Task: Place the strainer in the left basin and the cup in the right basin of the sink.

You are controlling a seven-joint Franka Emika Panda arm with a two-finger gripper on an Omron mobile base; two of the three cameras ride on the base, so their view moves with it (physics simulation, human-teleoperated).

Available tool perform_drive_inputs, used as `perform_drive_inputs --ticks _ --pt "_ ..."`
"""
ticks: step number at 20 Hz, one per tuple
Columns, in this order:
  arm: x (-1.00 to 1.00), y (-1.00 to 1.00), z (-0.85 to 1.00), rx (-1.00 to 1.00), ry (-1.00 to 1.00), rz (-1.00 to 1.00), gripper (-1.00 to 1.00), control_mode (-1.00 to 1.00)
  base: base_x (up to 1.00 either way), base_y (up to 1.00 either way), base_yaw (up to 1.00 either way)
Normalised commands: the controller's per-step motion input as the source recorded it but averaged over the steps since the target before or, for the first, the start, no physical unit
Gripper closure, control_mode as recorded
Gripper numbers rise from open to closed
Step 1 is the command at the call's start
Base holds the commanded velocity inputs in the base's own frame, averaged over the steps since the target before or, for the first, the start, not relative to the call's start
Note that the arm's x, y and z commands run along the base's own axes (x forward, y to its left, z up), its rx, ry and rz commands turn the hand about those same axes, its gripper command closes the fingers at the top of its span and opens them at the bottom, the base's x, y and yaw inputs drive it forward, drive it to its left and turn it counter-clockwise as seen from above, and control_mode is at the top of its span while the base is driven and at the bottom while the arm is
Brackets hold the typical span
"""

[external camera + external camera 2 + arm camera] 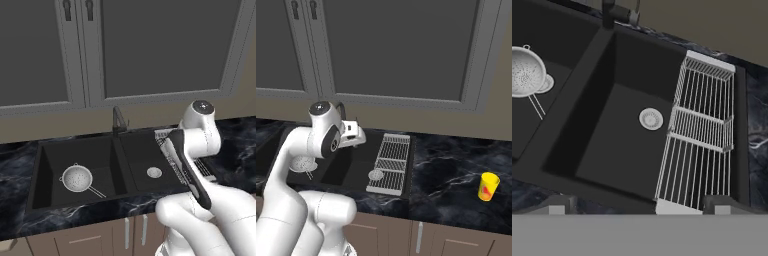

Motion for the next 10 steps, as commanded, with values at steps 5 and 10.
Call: perform_drive_inputs --ticks 5,10 --pt "-0.15 -0.34 0.28 0.00 0.00 -0.04 -1.00 -1.00 0.00 0.00 0.00" --pt "-0.17 -0.46 0.04 0.00 0.00 -0.04 -1.00 -1.00 0.00 0.00 0.00"
